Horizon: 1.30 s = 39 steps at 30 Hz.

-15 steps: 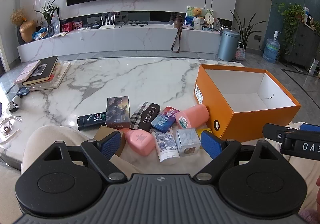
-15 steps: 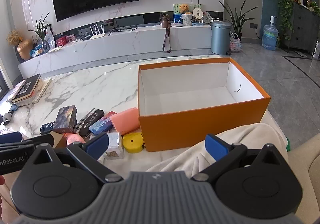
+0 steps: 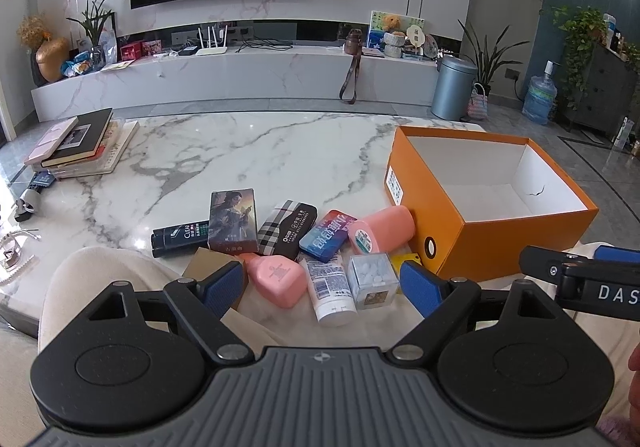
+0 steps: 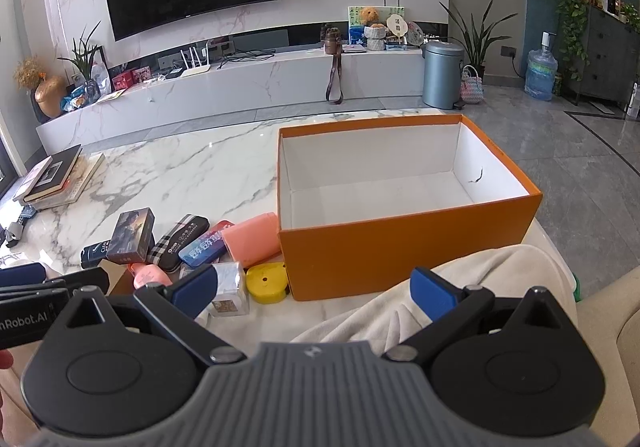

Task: Organize rigid objects
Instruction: 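Reach both tools toward the photo card box and plaid pencil case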

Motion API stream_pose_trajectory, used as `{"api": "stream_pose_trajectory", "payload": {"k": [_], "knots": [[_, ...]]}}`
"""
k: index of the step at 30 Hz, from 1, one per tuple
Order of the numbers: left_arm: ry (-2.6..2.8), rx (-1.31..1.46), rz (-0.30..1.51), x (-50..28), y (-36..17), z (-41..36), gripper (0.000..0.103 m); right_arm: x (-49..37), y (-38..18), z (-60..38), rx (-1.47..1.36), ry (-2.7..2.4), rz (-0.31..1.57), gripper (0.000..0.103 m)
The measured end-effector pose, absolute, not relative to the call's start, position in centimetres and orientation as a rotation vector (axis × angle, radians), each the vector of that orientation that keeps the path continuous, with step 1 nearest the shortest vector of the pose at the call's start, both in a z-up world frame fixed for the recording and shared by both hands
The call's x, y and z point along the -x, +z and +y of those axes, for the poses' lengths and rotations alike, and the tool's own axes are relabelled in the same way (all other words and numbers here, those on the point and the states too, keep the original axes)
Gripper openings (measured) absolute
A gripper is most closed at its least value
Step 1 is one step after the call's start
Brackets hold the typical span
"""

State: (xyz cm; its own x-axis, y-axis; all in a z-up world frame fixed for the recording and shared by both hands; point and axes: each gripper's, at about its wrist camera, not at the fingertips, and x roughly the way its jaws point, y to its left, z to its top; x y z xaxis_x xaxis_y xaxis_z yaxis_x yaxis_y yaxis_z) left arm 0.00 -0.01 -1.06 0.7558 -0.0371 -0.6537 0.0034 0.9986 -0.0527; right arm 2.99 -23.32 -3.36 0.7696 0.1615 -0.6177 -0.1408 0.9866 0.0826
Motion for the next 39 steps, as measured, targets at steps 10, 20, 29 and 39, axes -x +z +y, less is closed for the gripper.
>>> {"api": "stream_pose_trajectory", "payload": {"k": [10, 20, 29, 39], "knots": [[-0.071, 0.128, 0.775, -1.0, -1.8, 2.4, 0.081, -4.2, -4.4, -21.9, -0.041, 0.281, 0.679, 0.100], [-0.054, 0.154, 0.899, -4.2, -3.3, 6.6, 0.048, -7.9, -6.2, -16.7, 0.015, 0.528, 0.790, 0.057], [-0.042, 0.183, 0.972, -8.9, -3.7, 10.4, 0.046, -12.9, -8.1, -11.5, 0.057, 0.635, 0.874, 0.043], [0.013, 0.362, 1.062, -17.2, -7.9, 14.1, 0.075, -19.7, -10.4, -5.7, 0.113, 0.635, 0.927, 0.038]]}}
